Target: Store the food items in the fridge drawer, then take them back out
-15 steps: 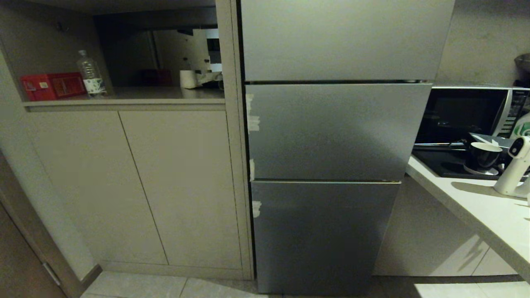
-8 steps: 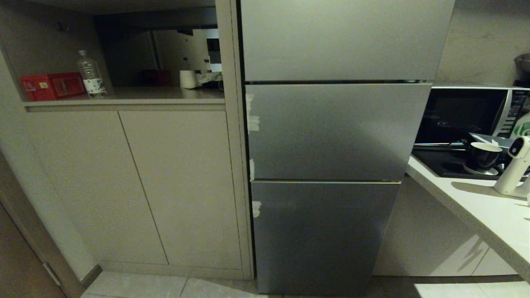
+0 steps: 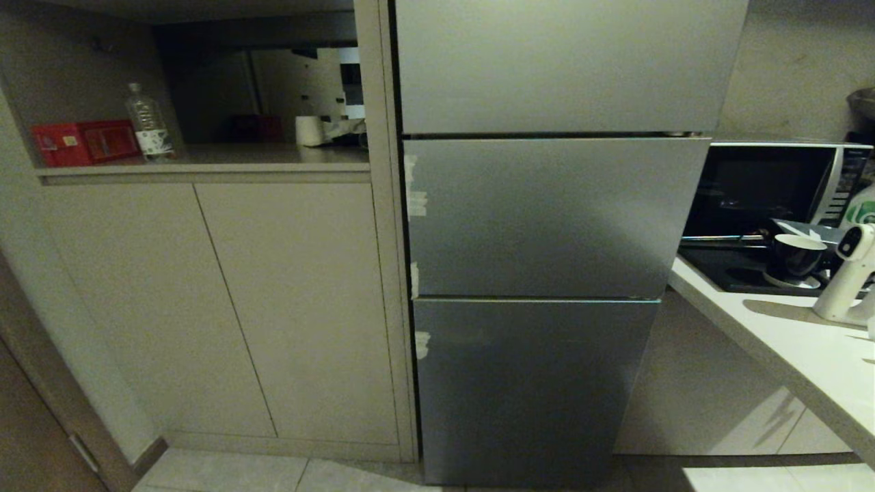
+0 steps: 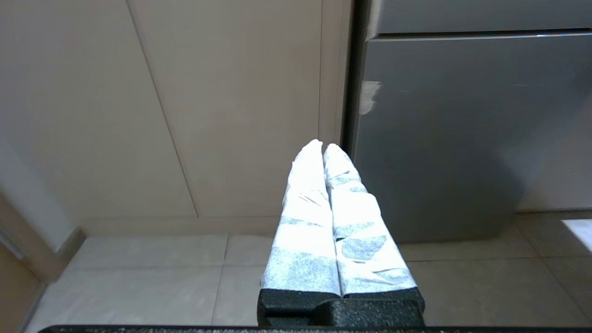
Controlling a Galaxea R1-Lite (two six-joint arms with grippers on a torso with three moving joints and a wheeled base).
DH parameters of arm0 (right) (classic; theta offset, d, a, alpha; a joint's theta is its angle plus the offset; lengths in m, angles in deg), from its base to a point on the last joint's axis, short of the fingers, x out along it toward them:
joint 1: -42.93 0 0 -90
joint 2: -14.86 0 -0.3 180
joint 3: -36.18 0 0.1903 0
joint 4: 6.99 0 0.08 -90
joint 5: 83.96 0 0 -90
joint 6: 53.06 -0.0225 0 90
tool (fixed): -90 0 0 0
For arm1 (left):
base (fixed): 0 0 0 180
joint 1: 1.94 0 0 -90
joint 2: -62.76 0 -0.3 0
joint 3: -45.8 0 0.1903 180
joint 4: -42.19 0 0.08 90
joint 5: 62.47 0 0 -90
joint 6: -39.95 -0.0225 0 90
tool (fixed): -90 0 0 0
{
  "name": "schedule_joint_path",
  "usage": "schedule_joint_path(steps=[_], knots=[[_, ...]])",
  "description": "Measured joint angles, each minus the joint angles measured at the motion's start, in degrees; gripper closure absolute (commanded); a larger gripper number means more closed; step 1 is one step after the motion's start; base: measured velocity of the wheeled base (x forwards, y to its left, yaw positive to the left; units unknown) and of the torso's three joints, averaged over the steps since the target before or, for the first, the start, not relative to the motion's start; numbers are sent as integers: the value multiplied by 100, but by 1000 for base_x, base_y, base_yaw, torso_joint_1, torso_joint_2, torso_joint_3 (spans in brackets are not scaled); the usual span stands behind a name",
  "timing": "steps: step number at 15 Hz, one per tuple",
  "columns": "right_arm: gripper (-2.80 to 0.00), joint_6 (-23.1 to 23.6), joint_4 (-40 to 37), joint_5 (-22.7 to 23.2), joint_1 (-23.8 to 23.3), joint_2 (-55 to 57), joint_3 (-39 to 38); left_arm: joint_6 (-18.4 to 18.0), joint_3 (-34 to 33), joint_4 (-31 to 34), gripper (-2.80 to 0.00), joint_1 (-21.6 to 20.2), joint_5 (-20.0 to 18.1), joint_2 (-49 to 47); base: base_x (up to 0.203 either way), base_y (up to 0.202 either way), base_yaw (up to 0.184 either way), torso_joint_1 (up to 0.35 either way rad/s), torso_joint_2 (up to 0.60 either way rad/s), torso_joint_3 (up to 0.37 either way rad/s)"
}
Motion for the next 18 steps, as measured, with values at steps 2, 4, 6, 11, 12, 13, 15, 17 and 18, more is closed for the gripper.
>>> schedule_joint_path(steps=[2, 4, 6, 11, 12, 13, 15, 17, 18], knots=[[0, -76, -5, 3, 2, 0, -2, 5, 0, 0, 0, -2, 0, 0, 0, -10, 158, 5, 3, 1], [0, -161, -11, -2, 5, 0, -2, 10, 0, 0, 0, -4, -1, 0, 0, -8, 175, 2, 3, 2], [0, -219, -7, -7, 2, 0, -2, 11, 0, 0, 0, -4, -2, 0, 0, -8, 175, 0, 2, 2], [0, -251, -8, -115, 0, 2, -2, 11, 2, 0, 0, -3, -2, 0, 2, -6, 116, 2, 0, 1], [0, -258, -8, -116, 0, 2, -2, 11, 2, 0, 0, -2, 0, 0, 0, 0, 0, 0, 0, 0], [0, -285, -2, -121, 0, 2, 1, 11, 2, 0, 0, -2, -2, 0, 0, 0, 0, 0, 0, 0], [0, -363, -2, -123, 0, 2, 2, 11, 2, 0, 0, 2, -2, 0, 0, 0, 0, 0, 0, 0], [0, -384, -10, -125, 6, 2, -2, 11, 2, 0, 0, -8, 0, 0, 0, 0, 0, 0, 0, 0], [0, -402, -11, -123, 0, 2, -2, 11, 2, -2, 0, -2, 0, 0, 0, 0, 0, 0, 0, 0]])
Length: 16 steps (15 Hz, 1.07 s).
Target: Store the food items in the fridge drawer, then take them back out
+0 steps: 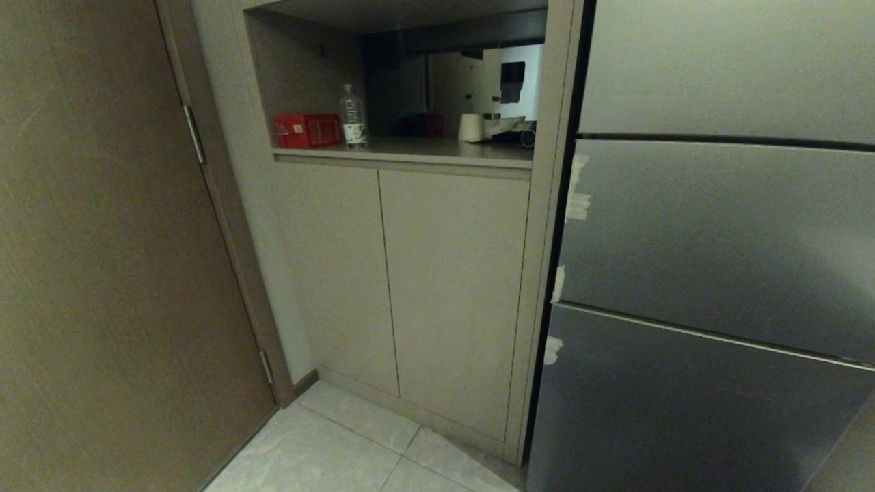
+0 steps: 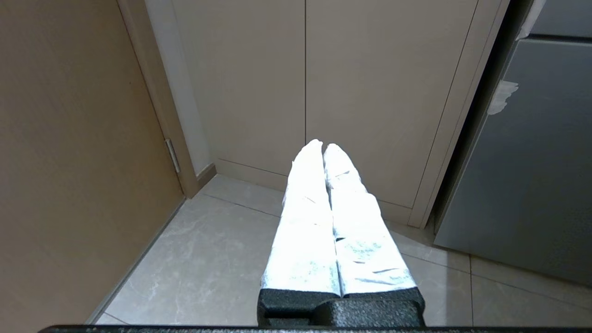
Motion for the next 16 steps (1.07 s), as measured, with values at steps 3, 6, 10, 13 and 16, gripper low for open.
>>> schedule_joint_path(steps=[3, 6, 10, 13, 16], knots=[[0, -11, 4, 0, 6, 0, 0, 8, -2, 2, 0, -1, -2, 0, 90, 0, -3, 0, 1, 1], [0, -11, 4, 0, 0, 1, 0, 7, -2, 2, 0, 0, -1, 0, 198, 0, -1, 8, 3, 0], [0, -118, -2, -2, 0, 1, 0, 6, -2, 2, 0, 0, 0, 0, 196, 0, 0, 3, 3, 2], [0, -146, 4, -4, 0, 1, 0, 6, -2, 2, 0, 0, -2, 0, 195, 0, -1, 4, 1, 3], [0, -143, 1, -6, 0, 4, 0, 9, -2, 2, 0, 0, -1, 0, 197, 0, -3, 1, 2, 2]])
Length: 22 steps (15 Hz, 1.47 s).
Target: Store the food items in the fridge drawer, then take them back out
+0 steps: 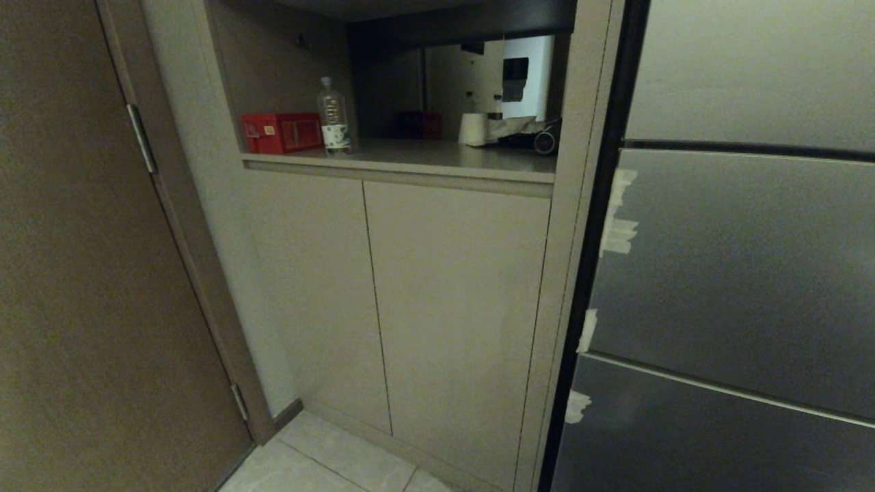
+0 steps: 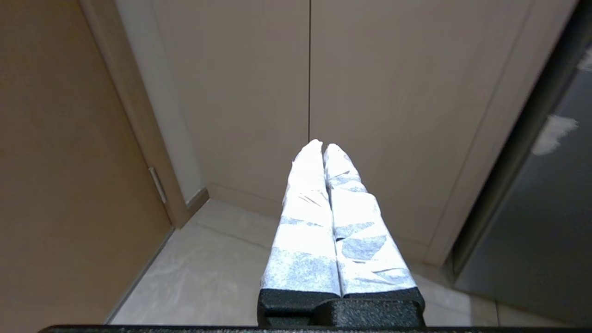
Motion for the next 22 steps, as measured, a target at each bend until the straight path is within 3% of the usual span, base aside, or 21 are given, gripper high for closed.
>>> schedule_joint_path(steps=[8, 13, 22], knots=[[0, -1, 7, 0, 0, 0, 0, 0, 0, 0, 0, 0, -1, 0, 189, 0, 0, 4, 1, 3], [0, 2, 5, 7, 0, 0, 0, -2, 0, -2, 0, 2, -1, 0, 11, 0, 0, 3, 3, 0], [0, -38, 2, -26, 2, 0, 0, -6, 0, 0, 0, -1, 1, 0, -2, 8, -164, 4, 1, 2]])
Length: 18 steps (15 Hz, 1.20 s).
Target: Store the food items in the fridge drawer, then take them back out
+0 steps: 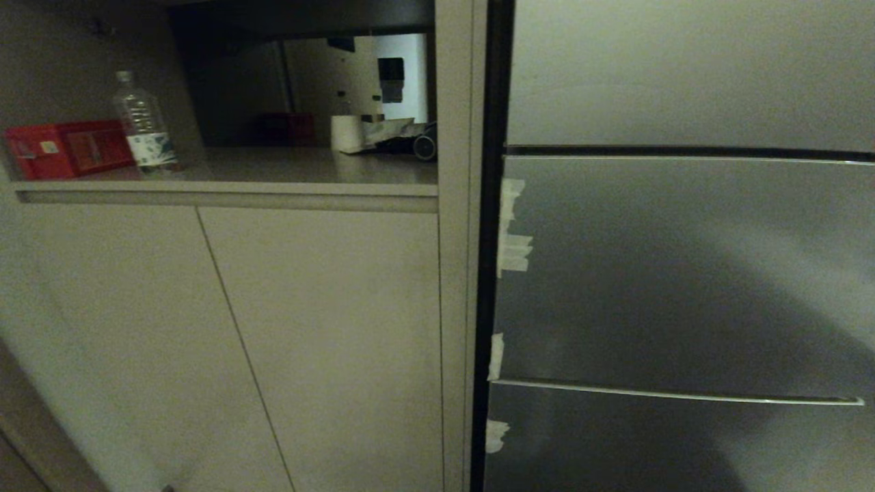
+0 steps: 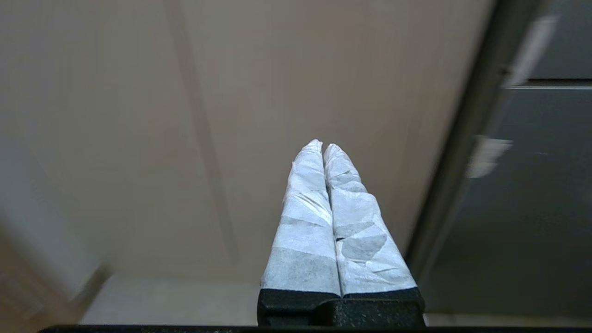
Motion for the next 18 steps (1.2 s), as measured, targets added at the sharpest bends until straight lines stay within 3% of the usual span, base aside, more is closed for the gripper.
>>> schedule_joint_path(steps=[18], knots=[[0, -9, -3, 2, -2, 0, 0, -2, 0, 0, 0, 1, 0, 0, 0, 9, -175, 3, 2, 2]])
